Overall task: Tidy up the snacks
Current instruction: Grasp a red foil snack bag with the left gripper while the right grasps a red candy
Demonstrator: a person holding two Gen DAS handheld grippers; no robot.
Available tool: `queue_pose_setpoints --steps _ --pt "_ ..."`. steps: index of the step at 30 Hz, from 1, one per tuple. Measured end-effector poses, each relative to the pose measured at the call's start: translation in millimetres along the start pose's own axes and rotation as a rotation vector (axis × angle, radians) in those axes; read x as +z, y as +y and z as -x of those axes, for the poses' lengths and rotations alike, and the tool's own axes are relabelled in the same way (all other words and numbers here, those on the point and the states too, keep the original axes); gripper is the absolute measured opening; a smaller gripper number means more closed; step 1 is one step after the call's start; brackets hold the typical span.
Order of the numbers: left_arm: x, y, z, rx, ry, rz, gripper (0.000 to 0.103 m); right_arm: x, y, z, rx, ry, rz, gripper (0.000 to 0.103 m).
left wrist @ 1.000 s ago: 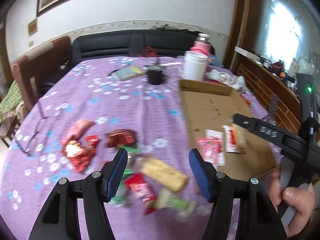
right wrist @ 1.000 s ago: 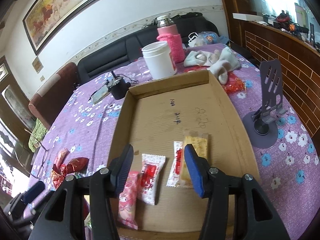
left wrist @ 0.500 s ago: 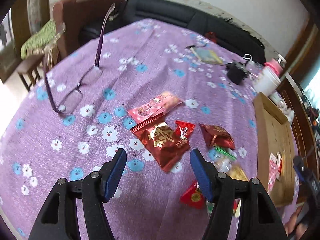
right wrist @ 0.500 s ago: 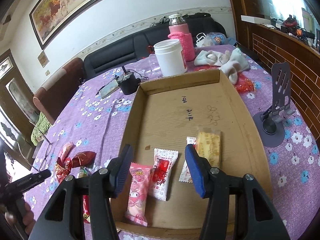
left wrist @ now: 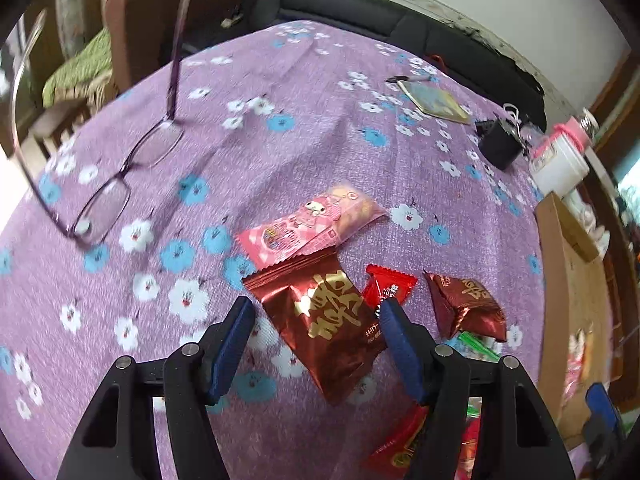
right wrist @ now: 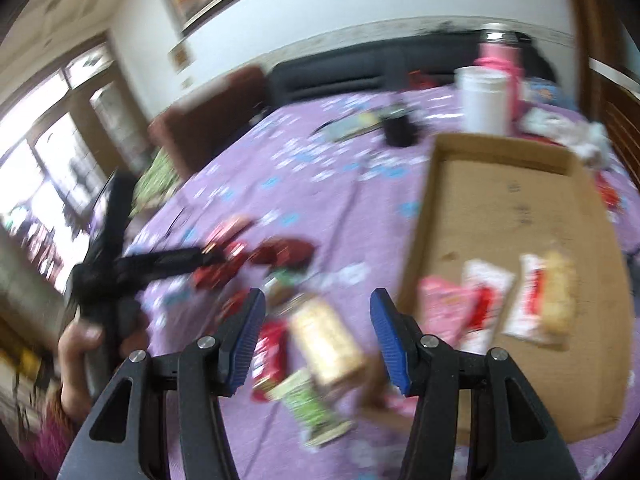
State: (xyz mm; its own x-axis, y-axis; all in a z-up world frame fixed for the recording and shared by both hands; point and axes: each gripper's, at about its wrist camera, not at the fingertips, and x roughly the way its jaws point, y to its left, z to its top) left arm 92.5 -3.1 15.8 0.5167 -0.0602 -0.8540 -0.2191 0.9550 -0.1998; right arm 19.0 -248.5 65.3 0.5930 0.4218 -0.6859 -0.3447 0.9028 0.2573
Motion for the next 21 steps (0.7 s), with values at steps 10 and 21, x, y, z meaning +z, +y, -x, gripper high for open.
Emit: queue_pose_setpoints --steps 10,21 --pt "1.6 25.2 6.0 -0.008 -0.004 -0.005 0.035 -26.9 46.7 -40.4 0.02 0.167 0.186 0.053" --pt "-3.2 17.4 4.5 0.081 -0.04 -0.051 0.036 -38.6 52.1 -58.3 -0.064 0.19 0.263 0.028"
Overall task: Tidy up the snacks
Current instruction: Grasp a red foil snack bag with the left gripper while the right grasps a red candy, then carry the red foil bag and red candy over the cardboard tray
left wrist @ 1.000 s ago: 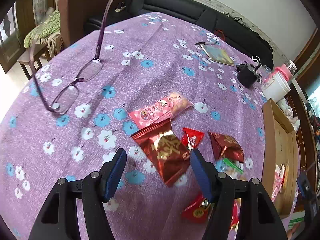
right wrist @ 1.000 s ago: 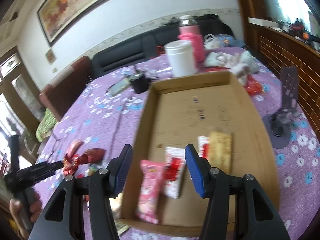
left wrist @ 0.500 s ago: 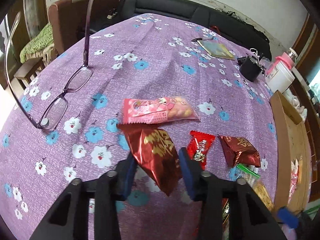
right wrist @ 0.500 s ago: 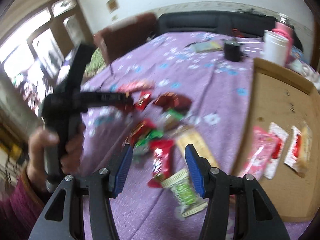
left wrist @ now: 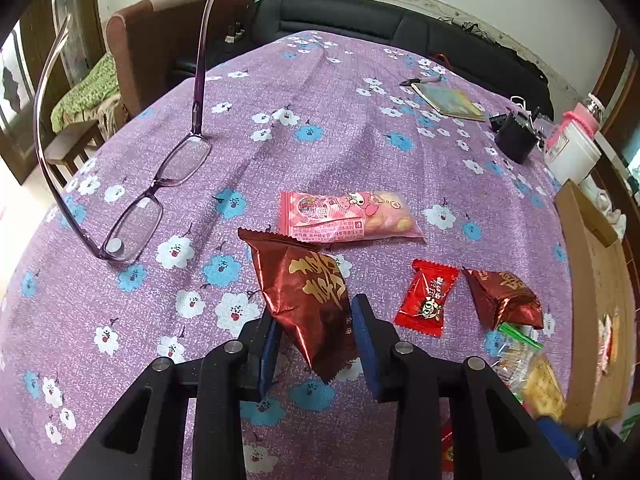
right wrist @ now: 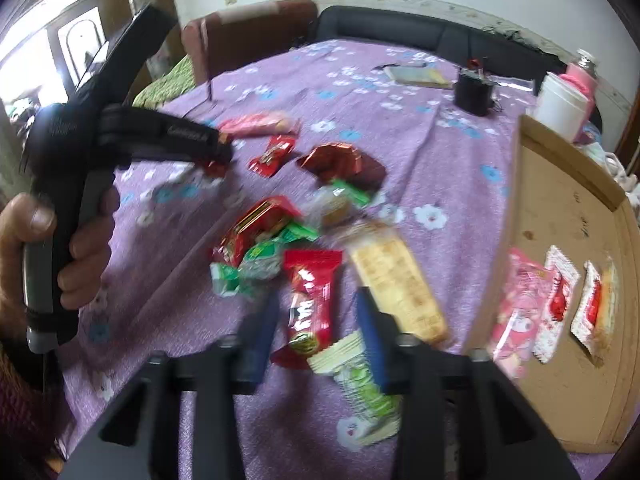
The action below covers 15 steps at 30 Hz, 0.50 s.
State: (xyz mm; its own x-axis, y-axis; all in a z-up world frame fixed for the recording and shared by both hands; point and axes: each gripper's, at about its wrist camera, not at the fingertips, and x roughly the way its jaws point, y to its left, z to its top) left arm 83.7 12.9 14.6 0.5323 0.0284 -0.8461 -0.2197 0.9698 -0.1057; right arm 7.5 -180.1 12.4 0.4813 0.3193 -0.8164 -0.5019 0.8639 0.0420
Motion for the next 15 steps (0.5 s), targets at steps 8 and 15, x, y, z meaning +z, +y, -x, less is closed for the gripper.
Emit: queue_pose_setpoints --steps 8,15 --pt "0.0 3.1 0.8 0.001 -0.007 0.017 0.029 -4.3 8.9 -1.0 -0.032 0.0 0.048 0.02" --pt "0.2 7.0 13.1 -0.044 -0.048 0.042 0.026 3.0 -10.6 17.1 0.015 -0.077 -0.061 0.02"
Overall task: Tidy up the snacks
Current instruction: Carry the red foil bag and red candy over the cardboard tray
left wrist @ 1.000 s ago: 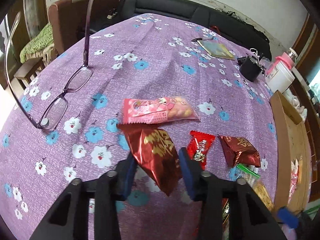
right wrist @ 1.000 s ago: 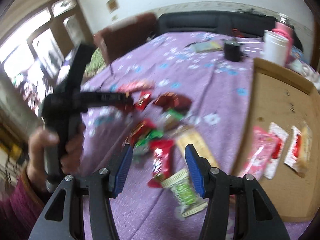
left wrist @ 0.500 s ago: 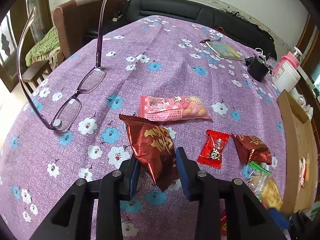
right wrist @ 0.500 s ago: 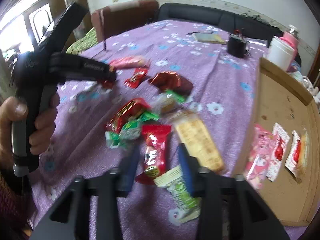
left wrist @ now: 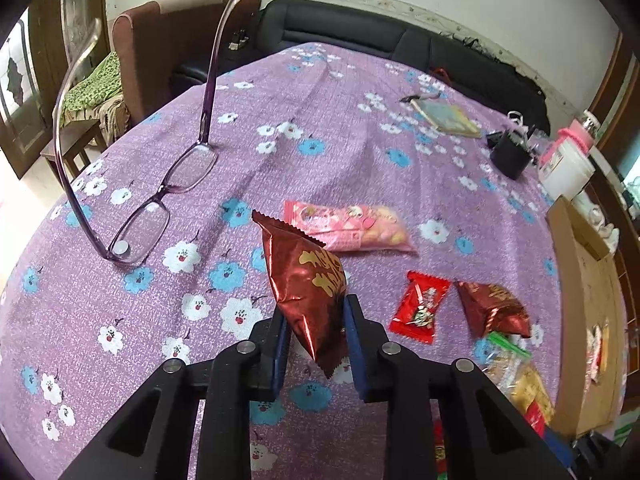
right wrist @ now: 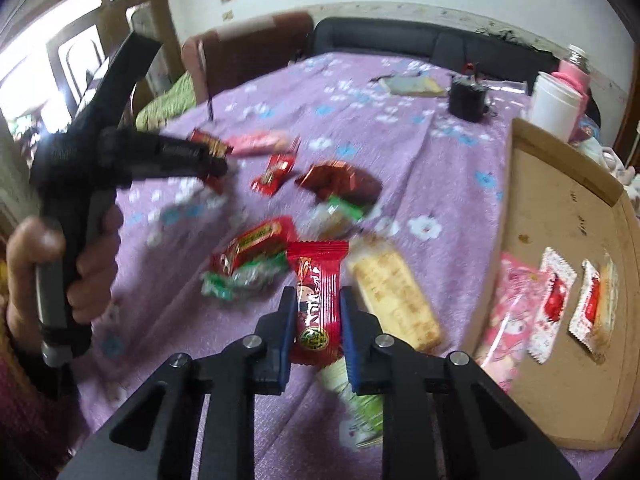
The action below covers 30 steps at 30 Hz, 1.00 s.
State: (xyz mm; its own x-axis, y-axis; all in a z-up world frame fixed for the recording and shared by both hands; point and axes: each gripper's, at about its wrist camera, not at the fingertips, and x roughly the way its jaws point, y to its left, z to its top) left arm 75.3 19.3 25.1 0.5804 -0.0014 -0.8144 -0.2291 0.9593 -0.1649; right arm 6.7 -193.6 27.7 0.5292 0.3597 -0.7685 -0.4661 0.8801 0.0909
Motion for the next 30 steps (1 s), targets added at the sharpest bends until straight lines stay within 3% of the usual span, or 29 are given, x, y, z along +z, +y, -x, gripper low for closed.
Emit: queue_pose_setpoints --steps 12,30 --pt "-2.4 -16.4 30.1 -0.093 -0.123 -0.05 0.026 7.7 -21.2 18.1 0.019 -0.088 -0.113 0.02" --pt "-18.8 -55.9 42.2 -0.136 -0.167 -0.199 0.026 10.1 -46.5 24.5 -0.004 -0.124 -0.207 0.02"
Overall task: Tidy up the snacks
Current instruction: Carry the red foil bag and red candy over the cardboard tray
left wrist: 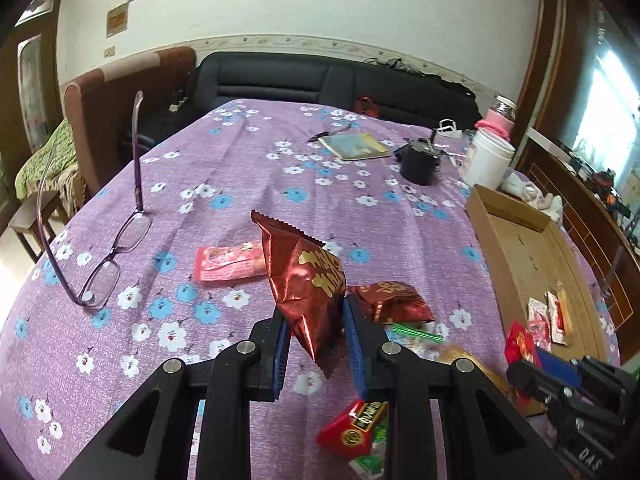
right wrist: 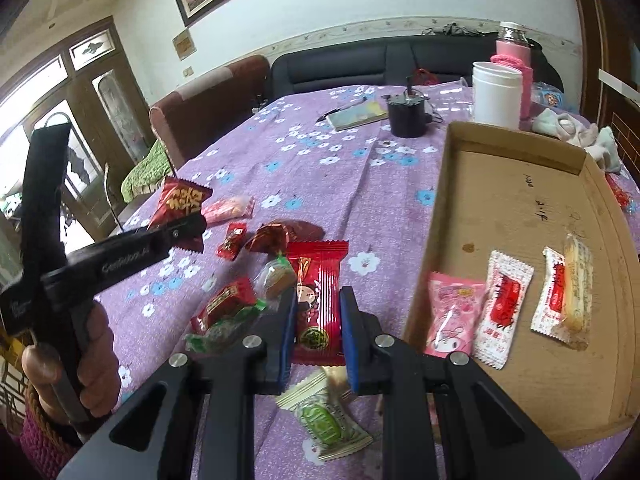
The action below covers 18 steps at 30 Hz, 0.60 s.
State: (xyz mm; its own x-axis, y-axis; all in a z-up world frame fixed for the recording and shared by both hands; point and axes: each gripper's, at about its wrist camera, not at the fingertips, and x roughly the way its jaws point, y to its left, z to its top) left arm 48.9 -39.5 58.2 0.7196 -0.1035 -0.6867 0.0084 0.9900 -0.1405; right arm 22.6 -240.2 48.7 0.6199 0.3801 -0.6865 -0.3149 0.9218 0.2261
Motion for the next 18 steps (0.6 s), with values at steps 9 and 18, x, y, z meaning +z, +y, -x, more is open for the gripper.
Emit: queue_pose_setpoints --steps 9,18 --pt "-4.5 -20.7 1.4 -0.054 0.006 -0.053 0.026 5.6 -19.2 9.1 -0.009 -0.03 -0.063 0.02" --pt "-3.1 -66.0 16.8 -0.119 0.012 -0.132 0.026 14.7 -54.8 21.4 -0.053 -0.07 -0.168 0.02"
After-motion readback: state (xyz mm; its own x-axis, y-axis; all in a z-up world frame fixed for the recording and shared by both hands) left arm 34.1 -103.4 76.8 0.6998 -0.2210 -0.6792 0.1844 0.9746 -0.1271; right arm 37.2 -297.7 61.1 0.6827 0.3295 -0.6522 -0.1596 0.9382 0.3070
